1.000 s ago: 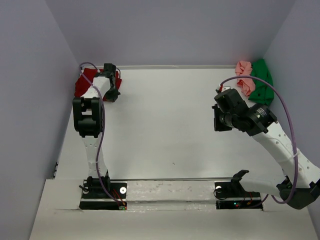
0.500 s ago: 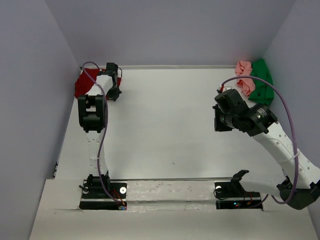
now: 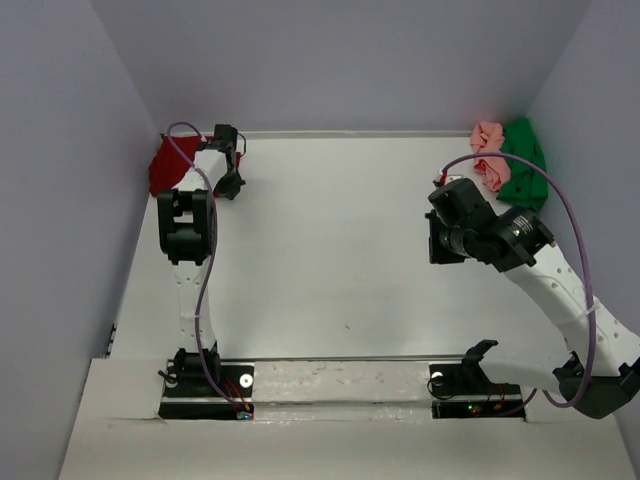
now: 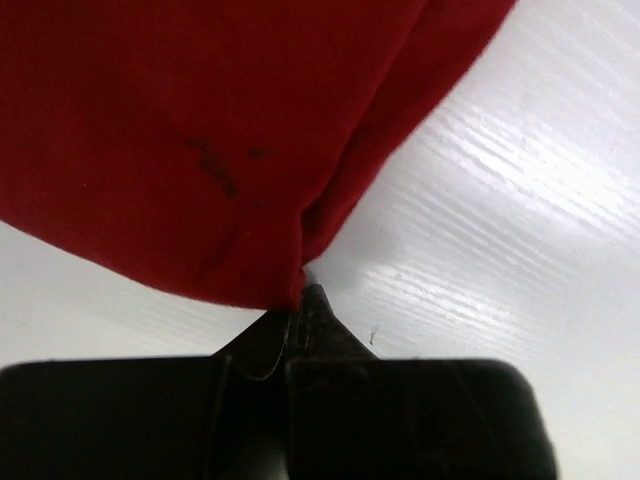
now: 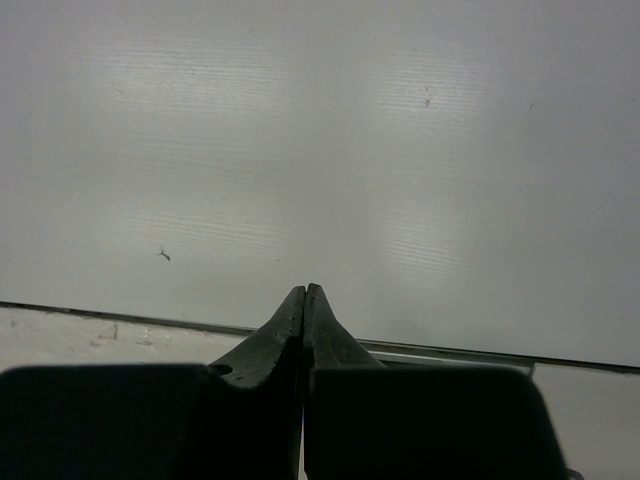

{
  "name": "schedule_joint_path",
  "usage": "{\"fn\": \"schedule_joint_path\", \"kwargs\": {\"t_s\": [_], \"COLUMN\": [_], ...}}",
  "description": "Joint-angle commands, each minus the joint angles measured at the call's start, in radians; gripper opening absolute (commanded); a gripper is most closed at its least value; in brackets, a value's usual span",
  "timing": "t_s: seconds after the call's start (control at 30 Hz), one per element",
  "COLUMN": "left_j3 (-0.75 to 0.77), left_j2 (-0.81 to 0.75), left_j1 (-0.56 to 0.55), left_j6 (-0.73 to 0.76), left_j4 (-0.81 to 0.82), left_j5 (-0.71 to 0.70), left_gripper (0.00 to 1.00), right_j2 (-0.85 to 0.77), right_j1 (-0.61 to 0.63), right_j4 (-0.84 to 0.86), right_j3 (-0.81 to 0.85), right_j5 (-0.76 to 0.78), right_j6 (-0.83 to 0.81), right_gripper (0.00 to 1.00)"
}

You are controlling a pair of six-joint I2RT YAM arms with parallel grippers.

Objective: Fold and stack the t-shirts
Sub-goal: Reset both grippers

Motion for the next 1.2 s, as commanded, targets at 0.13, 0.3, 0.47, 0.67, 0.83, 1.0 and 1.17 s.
{"fn": "schedule_joint_path", "kwargs": {"t_s": [0.13, 0.3, 0.47, 0.67, 0.83, 1.0, 1.17], "left_j3": [-0.282, -0.406, -0.52, -0.776, -0.914, -0.945, -0.946], "left_j2": [-0.278, -0.537, -0.77, -1.061, -1.273, -1.344, -1.358], "left_j1": [-0.236, -0.44, -0.578, -0.603, -0.666, -0.683, -0.716], "left_j6": [-0.052, -0.108, -0.115, -0.069, -0.038, -0.032, -0.05], "left_j4": [0.054, 0.135, 0.23, 0.409, 0.466, 0.433, 0.431], "left_j5": [0.089, 0.121, 0.083, 0.075, 0.03, 0.04, 0.032], "left_gripper": [0.15, 0.55, 0.65, 0.65, 0.78, 0.83, 0.91], "right_j2": [0.052, 0.112, 0.123, 0.068, 0.002, -0.137, -0.263], "right_j1": [0.011, 0.011, 0.011, 0.011, 0.011, 0.011, 0.011], "right_j4": [0.079, 0.093, 0.107, 0.277, 0.355, 0.408, 0.437], "right_j3": [0.02, 0.049, 0.017, -0.144, -0.213, -0.296, -0.364], "right_j5": [-0.016, 0.036, 0.111, 0.098, 0.121, 0.111, 0.102], "right_j6": [-0.032, -0.029, 0.016, 0.066, 0.088, 0.094, 0.076], "right_gripper": [0.0, 0.0, 0.0, 0.08, 0.38, 0.39, 0.39]}}
